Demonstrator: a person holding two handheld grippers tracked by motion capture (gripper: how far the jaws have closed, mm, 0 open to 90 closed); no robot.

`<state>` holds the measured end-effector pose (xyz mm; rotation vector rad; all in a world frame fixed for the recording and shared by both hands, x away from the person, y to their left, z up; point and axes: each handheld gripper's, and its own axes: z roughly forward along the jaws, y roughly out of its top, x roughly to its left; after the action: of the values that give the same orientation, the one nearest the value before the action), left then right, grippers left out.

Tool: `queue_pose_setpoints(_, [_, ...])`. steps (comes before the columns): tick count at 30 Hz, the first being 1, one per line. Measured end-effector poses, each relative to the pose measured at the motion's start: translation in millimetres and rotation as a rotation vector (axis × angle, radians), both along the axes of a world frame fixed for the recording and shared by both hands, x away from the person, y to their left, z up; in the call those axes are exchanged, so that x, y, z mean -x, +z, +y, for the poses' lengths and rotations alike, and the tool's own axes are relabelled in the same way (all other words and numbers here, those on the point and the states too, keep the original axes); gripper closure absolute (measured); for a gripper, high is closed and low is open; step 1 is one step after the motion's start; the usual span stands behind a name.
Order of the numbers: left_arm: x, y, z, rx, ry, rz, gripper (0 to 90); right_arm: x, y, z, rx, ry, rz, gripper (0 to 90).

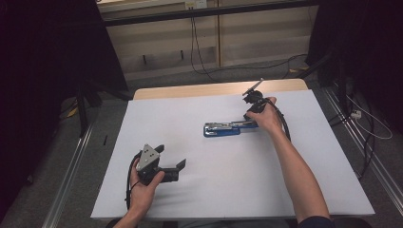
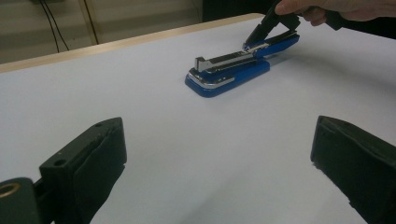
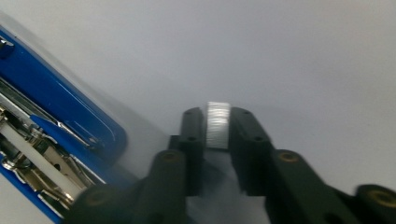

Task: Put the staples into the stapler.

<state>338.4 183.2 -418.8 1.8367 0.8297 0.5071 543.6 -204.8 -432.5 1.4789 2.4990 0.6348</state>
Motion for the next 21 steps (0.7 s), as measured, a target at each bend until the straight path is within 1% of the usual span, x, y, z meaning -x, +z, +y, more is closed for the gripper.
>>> queue_pose_setpoints(5, [-0.5, -0.3, 0.3, -0.005, 0.003, -0.003, 3.6, 0.3, 0.0, -0.3, -0.003, -0.003, 0.001, 78.9])
queue_pose_setpoints(6, [-0.1, -0.4, -0.1, 0.000, 0.002, 0.004, 3.6, 0.3, 0.2, -0.6, -0.002, -0.002, 0.002, 79.0])
queue_pose_setpoints(9, [0.0, -0.1, 0.0, -0.001, 0.001, 0.000, 3.6, 0.2, 0.0, -1.4, -0.004, 0.001, -0.003, 79.0])
queue_pose_setpoints(11, [-0.3, -0.3, 0.1, -0.002, 0.002, -0.001, 3.6, 0.4, 0.3, -1.9, -0.017, -0.003, 0.001, 79.0])
queue_pose_setpoints(14, [-0.6, -0.5, 0.4, 0.001, -0.001, 0.004, 3.6, 0.6, 2.0, -3.9, -0.017, -0.005, -0.008, 79.0])
queue_pose_setpoints(17, [-0.7, -0.5, 0.8, 0.003, 0.000, 0.005, 3.6, 1.2, 5.2, -7.2, -0.031, -0.012, -0.029, 79.0])
queue_pose_setpoints(19, [-0.5, -0.4, 1.3, 0.020, 0.001, 0.012, 3.6, 2.2, 7.1, -8.5, -0.037, -0.011, -0.035, 79.0])
queue_pose_setpoints(20, [-0.7, -0.4, 1.6, 0.014, 0.002, 0.005, 3.6, 2.7, 8.0, -9.1, -0.044, -0.012, -0.042, 79.0])
queue_pose_setpoints(21, [-0.2, -0.4, 1.5, 0.006, 0.004, 0.008, 3.6, 3.0, 8.7, -9.5, -0.052, -0.013, -0.046, 79.0])
